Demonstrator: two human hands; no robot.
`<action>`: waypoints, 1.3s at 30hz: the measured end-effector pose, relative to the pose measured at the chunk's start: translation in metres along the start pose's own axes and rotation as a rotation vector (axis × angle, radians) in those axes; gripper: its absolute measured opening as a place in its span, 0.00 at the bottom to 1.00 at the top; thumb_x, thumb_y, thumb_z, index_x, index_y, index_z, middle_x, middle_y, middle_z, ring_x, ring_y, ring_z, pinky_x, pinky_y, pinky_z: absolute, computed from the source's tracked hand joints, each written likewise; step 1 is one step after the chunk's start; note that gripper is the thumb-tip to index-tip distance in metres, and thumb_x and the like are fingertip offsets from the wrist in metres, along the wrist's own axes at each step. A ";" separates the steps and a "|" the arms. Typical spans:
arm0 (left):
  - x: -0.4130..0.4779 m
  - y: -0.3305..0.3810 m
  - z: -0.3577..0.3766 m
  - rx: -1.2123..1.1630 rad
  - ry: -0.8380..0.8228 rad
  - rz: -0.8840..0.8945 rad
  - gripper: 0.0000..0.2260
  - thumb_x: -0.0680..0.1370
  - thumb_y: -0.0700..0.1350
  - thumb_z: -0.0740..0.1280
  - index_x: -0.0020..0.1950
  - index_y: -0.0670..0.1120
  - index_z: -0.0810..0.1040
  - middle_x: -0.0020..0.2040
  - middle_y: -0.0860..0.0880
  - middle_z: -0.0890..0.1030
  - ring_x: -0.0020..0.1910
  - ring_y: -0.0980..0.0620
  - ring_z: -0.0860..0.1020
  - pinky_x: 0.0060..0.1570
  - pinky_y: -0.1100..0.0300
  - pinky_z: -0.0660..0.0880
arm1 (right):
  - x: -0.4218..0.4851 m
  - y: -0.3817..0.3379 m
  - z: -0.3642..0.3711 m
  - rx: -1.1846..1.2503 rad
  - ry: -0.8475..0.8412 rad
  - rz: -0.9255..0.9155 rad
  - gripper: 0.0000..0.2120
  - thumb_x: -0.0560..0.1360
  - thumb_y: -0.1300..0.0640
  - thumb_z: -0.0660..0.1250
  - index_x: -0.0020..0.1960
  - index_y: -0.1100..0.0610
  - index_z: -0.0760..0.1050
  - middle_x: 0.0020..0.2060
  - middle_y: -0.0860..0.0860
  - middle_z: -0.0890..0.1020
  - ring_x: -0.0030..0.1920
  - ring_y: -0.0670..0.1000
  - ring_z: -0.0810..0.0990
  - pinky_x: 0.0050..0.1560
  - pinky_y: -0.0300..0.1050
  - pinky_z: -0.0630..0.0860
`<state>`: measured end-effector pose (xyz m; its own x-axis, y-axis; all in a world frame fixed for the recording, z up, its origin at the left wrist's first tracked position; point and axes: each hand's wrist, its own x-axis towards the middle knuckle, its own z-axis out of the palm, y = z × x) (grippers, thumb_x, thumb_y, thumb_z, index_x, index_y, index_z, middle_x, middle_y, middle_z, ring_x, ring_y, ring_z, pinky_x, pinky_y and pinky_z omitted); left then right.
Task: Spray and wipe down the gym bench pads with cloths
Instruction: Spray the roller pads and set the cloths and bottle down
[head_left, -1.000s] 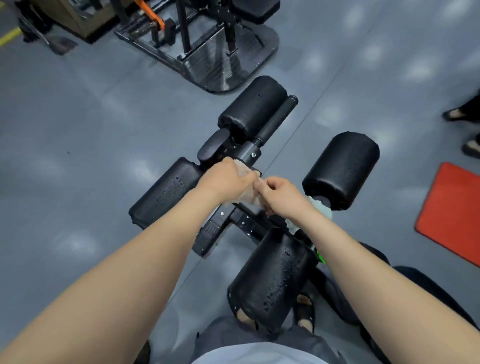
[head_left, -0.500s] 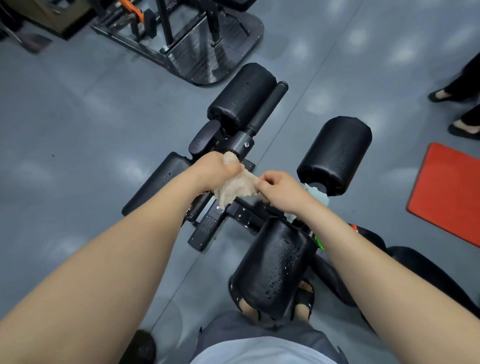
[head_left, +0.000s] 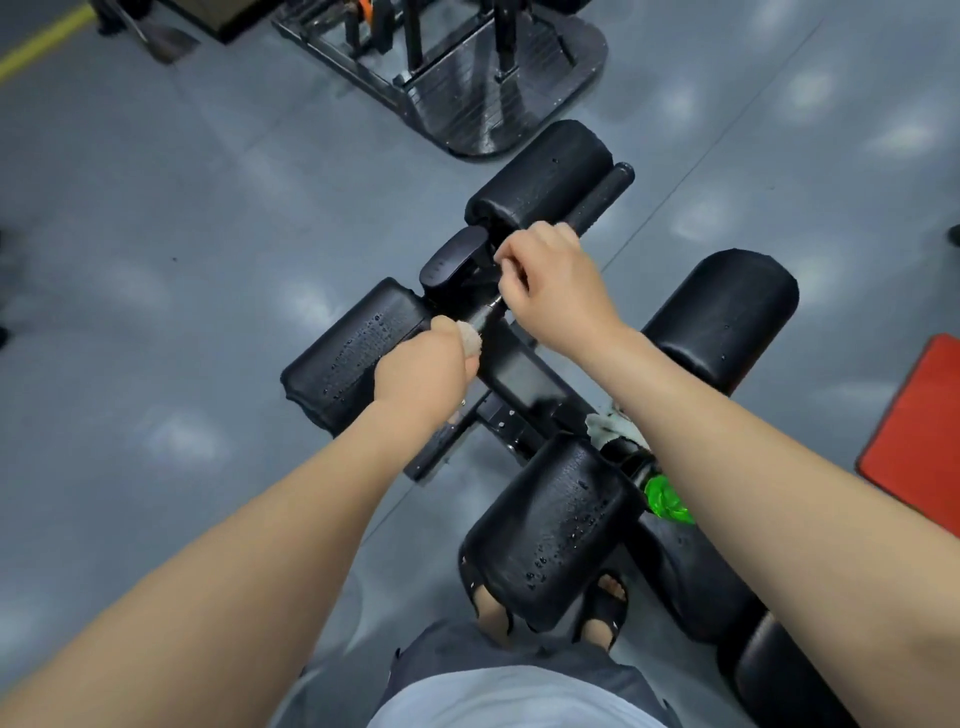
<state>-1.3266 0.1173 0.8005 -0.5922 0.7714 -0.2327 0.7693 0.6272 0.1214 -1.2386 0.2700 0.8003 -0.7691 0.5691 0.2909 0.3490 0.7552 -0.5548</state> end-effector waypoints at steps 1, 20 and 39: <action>0.000 -0.001 0.000 -0.012 -0.016 -0.012 0.13 0.83 0.51 0.61 0.50 0.43 0.62 0.40 0.48 0.71 0.46 0.38 0.79 0.38 0.52 0.68 | 0.007 0.000 0.002 -0.044 -0.019 -0.055 0.10 0.78 0.57 0.59 0.51 0.58 0.78 0.45 0.53 0.78 0.48 0.56 0.73 0.49 0.54 0.75; 0.042 0.003 -0.012 -0.331 -0.280 -0.125 0.08 0.74 0.50 0.66 0.40 0.47 0.73 0.38 0.49 0.79 0.38 0.48 0.78 0.34 0.56 0.72 | 0.038 0.004 0.033 -0.134 -0.168 -0.249 0.20 0.70 0.58 0.48 0.45 0.52 0.80 0.44 0.49 0.78 0.39 0.54 0.77 0.33 0.42 0.62; -0.016 -0.035 0.001 -0.438 -0.207 -0.301 0.13 0.72 0.53 0.68 0.38 0.43 0.76 0.37 0.46 0.80 0.38 0.45 0.78 0.35 0.55 0.73 | 0.037 0.003 0.035 -0.208 -0.135 -0.300 0.18 0.69 0.56 0.47 0.37 0.58 0.75 0.39 0.53 0.77 0.38 0.60 0.75 0.31 0.45 0.64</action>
<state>-1.3444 0.0830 0.7989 -0.6769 0.5426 -0.4974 0.3769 0.8359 0.3990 -1.2847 0.2815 0.7825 -0.9121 0.2755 0.3036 0.1884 0.9394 -0.2864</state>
